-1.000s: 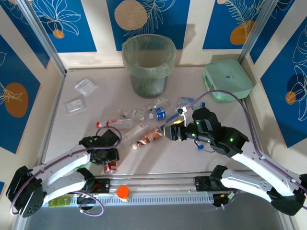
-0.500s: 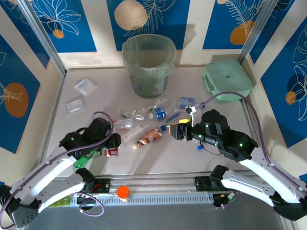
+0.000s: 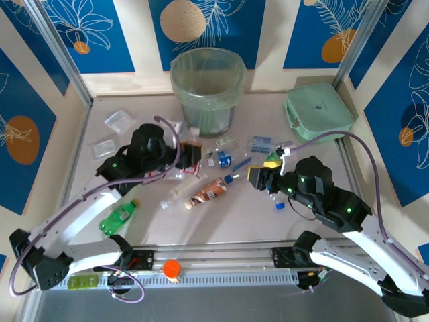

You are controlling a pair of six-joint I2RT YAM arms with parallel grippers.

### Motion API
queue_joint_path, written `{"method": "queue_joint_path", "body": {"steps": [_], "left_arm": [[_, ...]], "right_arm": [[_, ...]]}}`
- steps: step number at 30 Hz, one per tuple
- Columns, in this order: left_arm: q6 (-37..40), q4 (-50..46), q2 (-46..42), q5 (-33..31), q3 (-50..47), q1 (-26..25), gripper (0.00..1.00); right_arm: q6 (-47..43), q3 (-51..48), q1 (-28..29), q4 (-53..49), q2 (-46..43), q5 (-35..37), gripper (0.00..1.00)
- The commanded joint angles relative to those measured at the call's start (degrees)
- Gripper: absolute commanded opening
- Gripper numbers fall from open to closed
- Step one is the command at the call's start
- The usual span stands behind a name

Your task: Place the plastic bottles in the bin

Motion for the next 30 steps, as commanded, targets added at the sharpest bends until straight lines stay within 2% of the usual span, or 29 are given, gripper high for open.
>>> {"method": "queue_joint_path", "body": {"steps": [1,5,10,12,16,21,24,30], "left_arm": [[4.29,11.37,3.69,-5.46,6.52,1.12,0.42],[9.94,17.85,10.29,-15.43,15.60,2.62,0.41],[11.65,24.07,20.59,-18.03,26.73,6.98,0.41],[11.83,27.11,24.81,-16.06,30.82,8.45,0.41],[10.67,29.30,31.48,-16.82,36.94,9.91,0.41],[8.76,27.29,40.81,-13.74,46.13,11.33,0.40],[11.11,23.74,46.43,-12.49,53.04,11.69,0.40],[11.14,14.51,57.58,-8.92,67.36,12.51,0.40]], "right_arm": [[0.28,1.01,-0.75,-1.44,-1.48,4.07,0.67],[0.14,2.23,-1.61,-2.48,-1.97,4.47,0.67],[-0.32,4.11,-2.25,-3.37,-1.62,4.74,0.67],[-0.98,5.30,-2.45,-4.42,-1.31,4.98,0.67],[-1.20,7.00,-2.88,-6.17,-1.22,5.53,0.67],[-1.74,8.10,-3.06,-7.71,-0.82,5.82,0.67],[-2.09,7.93,-3.16,-8.00,-0.80,6.29,0.67],[-2.35,7.27,-3.59,-7.37,-0.34,6.36,0.67]]}}
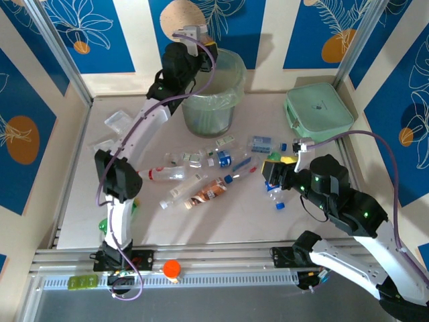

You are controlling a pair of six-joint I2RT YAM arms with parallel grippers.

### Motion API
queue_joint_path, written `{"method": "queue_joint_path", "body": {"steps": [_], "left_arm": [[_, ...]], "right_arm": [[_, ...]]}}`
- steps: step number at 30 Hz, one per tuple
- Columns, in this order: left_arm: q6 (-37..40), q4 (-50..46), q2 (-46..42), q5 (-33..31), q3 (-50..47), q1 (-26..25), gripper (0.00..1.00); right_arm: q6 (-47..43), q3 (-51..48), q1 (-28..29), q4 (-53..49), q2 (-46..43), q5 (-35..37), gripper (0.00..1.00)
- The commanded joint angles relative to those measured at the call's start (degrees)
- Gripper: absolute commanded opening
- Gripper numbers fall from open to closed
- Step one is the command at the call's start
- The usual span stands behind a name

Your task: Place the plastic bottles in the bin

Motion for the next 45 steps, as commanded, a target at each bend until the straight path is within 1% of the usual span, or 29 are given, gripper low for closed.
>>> {"method": "queue_joint_path", "body": {"steps": [1,4,10,13,17,19,21,23,26,30,35,40,45], "left_arm": [[0.33,-5.87,4.47,2.70,7.22,1.11,0.40],[-1.53,-6.74,7.82,3.14,9.46,1.66,0.40],[-1.64,-7.27,12.34,4.02,11.16,2.06,0.41],[-1.67,-7.38,13.69,4.70,11.15,2.10,0.44],[-1.76,-8.33,15.40,4.90,10.98,2.10,0.45],[-1.78,-9.17,16.04,4.99,10.90,2.10,0.47],[-2.20,-9.13,15.67,5.05,9.29,2.04,0.54],[-2.48,-6.13,14.15,5.61,5.14,2.02,0.61],[-2.69,-2.85,11.99,4.61,0.38,2.02,0.70],[-2.15,-2.96,11.27,4.03,0.37,2.02,0.76],[-1.63,-3.35,10.08,3.91,1.14,2.02,0.77],[-1.01,-5.88,9.71,4.35,5.26,2.02,0.78],[-1.21,-6.15,6.25,5.49,5.88,2.02,0.78]], "right_arm": [[-1.00,0.54,-0.51,0.28,0.40,1.21,0.67],[-1.00,0.32,-0.73,0.54,1.21,0.97,0.67],[-1.44,-0.52,-1.78,1.16,2.47,0.59,0.67],[-1.52,-0.94,-2.39,1.50,2.86,-0.06,0.67],[-1.71,-1.13,-3.23,1.42,3.34,-0.59,0.67],[-1.75,-1.48,-3.72,1.63,3.35,-1.04,0.67],[-2.20,-2.03,-4.02,2.06,3.22,-1.28,0.67],[-2.64,-2.13,-4.44,2.11,3.35,-1.13,0.67],[-2.90,-1.96,-5.15,2.07,3.28,-1.63,0.67],[-3.58,-1.70,-5.34,2.07,2.83,-1.87,0.67],[-4.47,-0.68,-5.34,1.46,2.56,-1.75,0.67],[-5.12,0.77,-5.37,0.93,2.52,-2.22,0.67],[-5.63,3.04,-5.34,-0.27,2.62,-3.29,0.67]]}}
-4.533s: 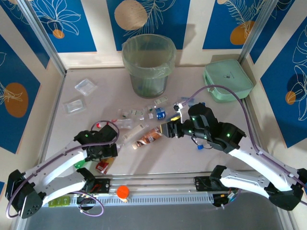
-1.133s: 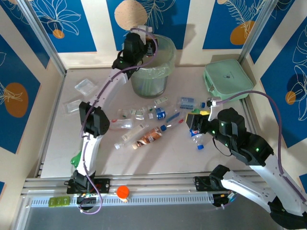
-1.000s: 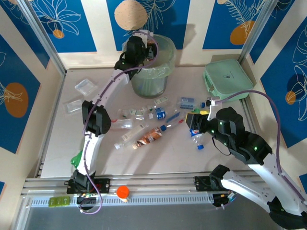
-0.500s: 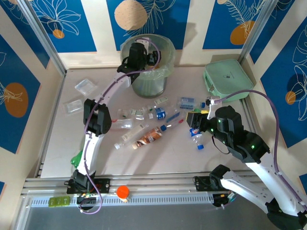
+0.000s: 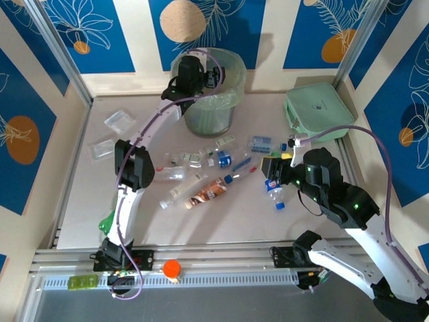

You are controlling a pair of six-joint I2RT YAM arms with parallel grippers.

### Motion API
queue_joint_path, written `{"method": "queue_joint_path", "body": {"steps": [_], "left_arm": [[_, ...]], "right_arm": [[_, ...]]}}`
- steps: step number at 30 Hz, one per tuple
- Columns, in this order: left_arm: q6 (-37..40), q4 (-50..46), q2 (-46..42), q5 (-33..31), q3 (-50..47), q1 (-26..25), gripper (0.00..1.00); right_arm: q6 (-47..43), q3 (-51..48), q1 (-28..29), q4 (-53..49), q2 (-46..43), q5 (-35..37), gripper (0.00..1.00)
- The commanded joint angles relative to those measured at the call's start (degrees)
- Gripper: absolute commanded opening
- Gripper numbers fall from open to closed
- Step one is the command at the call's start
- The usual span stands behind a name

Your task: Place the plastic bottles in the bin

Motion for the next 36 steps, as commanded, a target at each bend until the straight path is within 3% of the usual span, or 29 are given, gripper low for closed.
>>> {"method": "queue_joint_path", "body": {"steps": [1,8,13,22,25,28,33,36], "left_arm": [[0.49,-0.69,-6.14,1.47,2.63,0.51,0.78],[-1.31,-3.27,-13.70,5.26,2.24,0.20,0.79],[-4.16,-11.84,-21.49,2.25,-0.64,-0.20,0.78],[-13.45,-14.19,-46.56,0.14,-30.67,-0.20,0.79],[-20.03,-12.25,-54.94,2.05,-43.27,-0.27,0.78],[-25.66,-17.50,-61.17,-0.27,-50.64,-0.21,0.79],[-42.95,-39.06,-68.50,-14.24,-55.08,0.32,0.80],[-55.58,-51.33,-71.74,-19.20,-57.75,0.44,0.82]], "right_arm": [[-1.36,3.29,-0.21,-0.68,-0.59,-1.69,0.67],[-1.51,6.67,-0.21,-3.69,-0.83,-4.52,0.67],[-0.46,7.22,-0.16,-6.17,-2.21,-7.63,0.67],[3.61,1.81,0.11,-6.05,-6.39,-11.98,0.67],[4.64,0.84,0.10,-4.95,-6.75,-14.12,0.66],[5.35,0.59,0.24,-4.73,-6.54,-15.15,0.66],[7.09,-2.18,0.41,-3.27,-7.23,-16.23,0.66],[8.08,-4.39,0.67,-2.27,-7.99,-16.24,0.66]]}}
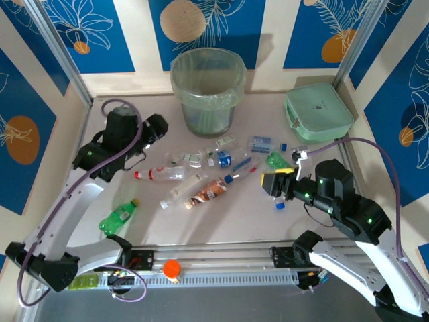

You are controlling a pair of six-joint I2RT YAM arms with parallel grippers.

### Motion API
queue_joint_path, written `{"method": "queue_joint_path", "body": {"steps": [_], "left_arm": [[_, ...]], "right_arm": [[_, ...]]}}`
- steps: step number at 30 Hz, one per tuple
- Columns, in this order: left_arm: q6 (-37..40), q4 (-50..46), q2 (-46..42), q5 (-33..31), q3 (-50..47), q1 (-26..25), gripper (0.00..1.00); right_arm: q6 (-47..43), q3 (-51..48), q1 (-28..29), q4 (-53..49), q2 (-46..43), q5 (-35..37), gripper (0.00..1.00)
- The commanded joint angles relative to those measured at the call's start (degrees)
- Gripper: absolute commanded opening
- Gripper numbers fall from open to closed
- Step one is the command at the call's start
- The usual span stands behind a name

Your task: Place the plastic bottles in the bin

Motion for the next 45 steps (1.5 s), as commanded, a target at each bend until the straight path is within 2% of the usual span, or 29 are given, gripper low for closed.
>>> {"method": "queue_joint_path", "body": {"steps": [1,3,7,10,14,17,20,24,34,43,45], "left_arm": [[-19.74,-19.04,-4.55,-9.51,-3.15,0.57,0.87],[-26.03,-22.64,-7.34,-10.98,-6.92,0.95,0.93],[-29.29,-26.81,-8.51,-14.35,-10.07,4.45,1.00],[-27.45,-28.64,-5.10,-10.85,-11.40,11.70,0.99],[-28.67,-25.21,-4.45,-4.66,-19.29,21.39,0.99],[-32.19,-23.19,-4.62,-2.99,-24.26,25.06,0.99],[-33.79,-22.43,-2.26,-3.48,-26.40,26.49,0.99],[-35.61,-19.50,0.48,-0.65,-30.67,28.94,0.99],[-37.53,-15.64,1.66,-1.12,-36.28,29.05,0.99],[-35.93,-11.37,7.50,-0.47,-37.79,29.75,1.00],[-35.42,-10.17,8.00,-0.11,-38.09,29.75,0.97]], "right_arm": [[2.13,-2.38,0.68,1.96,-1.51,-1.49,0.66],[2.32,-3.52,0.86,2.36,-2.09,-1.28,0.66],[2.67,-5.21,1.04,2.65,-2.95,-0.49,0.66],[2.76,-6.48,1.22,3.34,-3.41,-0.57,0.66],[2.03,-7.64,1.40,3.59,-3.46,-0.14,0.66],[1.30,-8.06,1.40,3.31,-3.55,0.12,0.66],[0.88,-8.51,1.40,3.21,-3.84,0.69,0.66],[0.41,-8.40,1.40,3.35,-3.91,0.75,0.66],[-0.66,-8.19,1.37,2.94,-4.20,1.70,0.66],[-0.49,-9.22,1.31,3.18,-4.61,2.14,0.66],[-0.71,-9.27,1.31,2.93,-4.86,2.47,0.66]]}}
